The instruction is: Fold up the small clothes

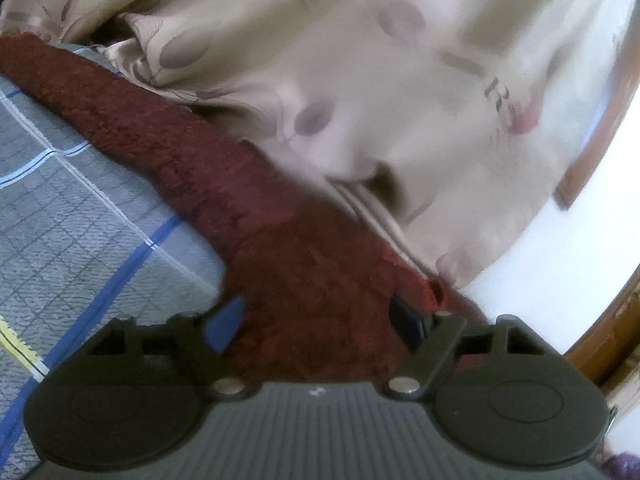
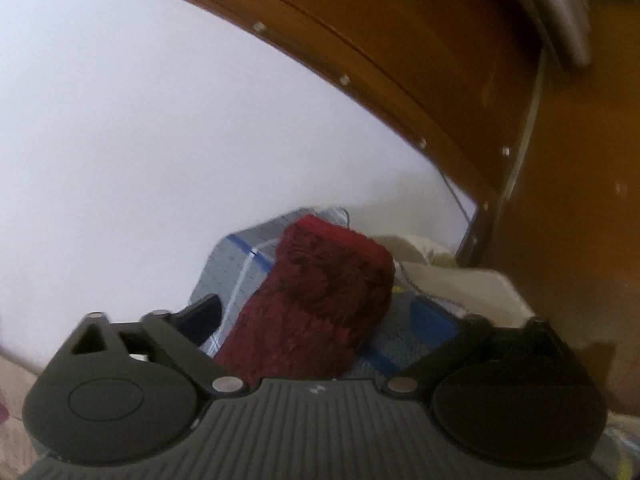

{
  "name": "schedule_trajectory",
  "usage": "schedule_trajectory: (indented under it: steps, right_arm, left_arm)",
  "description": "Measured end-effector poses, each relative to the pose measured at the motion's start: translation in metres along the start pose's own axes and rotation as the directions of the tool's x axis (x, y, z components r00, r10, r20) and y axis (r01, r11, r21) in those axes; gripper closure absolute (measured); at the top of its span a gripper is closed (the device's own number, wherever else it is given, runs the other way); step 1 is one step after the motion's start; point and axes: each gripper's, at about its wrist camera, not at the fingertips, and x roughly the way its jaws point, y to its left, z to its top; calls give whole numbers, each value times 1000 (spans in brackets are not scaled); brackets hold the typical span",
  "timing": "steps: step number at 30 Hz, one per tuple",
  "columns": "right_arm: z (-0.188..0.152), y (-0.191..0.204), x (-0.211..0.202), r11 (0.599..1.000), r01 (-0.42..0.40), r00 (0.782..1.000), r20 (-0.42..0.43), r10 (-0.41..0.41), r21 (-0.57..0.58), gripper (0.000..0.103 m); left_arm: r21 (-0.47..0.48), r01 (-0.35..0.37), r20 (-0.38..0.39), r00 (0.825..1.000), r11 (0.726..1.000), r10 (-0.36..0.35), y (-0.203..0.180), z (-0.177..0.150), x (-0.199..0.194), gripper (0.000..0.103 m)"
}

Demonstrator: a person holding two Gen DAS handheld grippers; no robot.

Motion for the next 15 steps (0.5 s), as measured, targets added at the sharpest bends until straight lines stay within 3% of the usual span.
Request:
schedule_trajectory:
  steps: [2, 4, 8, 15]
  right_arm:
    - [-1, 3, 9, 999, 16, 1000, -8, -16, -34, 69]
    - [-3, 15, 9, 994, 30, 1000, 6, -30, -105, 79]
    - [-12, 55, -17, 963, -32, 993, 103, 62, -266, 83]
    - [-61, 155, -59, 872, -255, 954, 40, 298, -419, 83]
  left_arm:
    - [19, -12, -12, 1000, 1000, 13, -3, -1, 1, 23]
    - [23, -15, -13, 1000, 1000, 15, -4, -1, 2, 23]
    - [-15, -9, -6, 1000, 1000, 9, 2, -1, 1, 23]
    - [-39, 0, 1, 1000, 999, 0, 6, -2, 0, 22]
